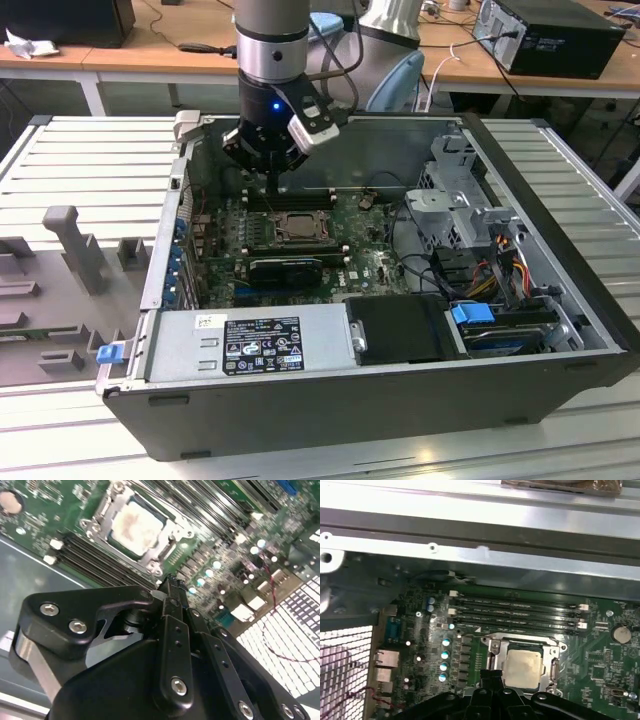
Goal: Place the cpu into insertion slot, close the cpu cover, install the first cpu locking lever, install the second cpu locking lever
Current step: 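Install the first cpu locking lever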
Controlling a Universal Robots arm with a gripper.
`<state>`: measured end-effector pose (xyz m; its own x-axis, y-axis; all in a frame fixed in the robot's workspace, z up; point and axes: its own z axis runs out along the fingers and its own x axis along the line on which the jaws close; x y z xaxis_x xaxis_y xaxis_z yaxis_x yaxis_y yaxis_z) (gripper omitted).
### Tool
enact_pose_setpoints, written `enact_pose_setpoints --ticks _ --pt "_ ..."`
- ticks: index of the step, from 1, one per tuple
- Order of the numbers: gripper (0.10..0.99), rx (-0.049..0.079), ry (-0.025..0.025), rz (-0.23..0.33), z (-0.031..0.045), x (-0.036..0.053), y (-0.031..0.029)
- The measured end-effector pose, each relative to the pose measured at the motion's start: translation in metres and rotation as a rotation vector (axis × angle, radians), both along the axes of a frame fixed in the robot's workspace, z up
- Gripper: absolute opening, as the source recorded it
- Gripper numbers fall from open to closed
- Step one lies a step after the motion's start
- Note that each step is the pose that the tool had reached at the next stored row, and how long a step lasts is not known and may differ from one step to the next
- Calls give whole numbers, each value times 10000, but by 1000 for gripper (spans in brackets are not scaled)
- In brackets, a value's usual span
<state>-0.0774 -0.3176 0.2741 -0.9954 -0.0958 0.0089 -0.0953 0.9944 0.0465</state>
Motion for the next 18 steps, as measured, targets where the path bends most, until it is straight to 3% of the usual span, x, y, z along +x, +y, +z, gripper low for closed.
enact_pose_setpoints --ticks 7,10,12,18 --pt "106 0 -34 7 -6 -136 -1" --pt "106 0 -47 13 -24 -268 0" --pt "106 -1 -64 21 -86 -358 56" --pt "106 0 -64 40 -149 -370 193"
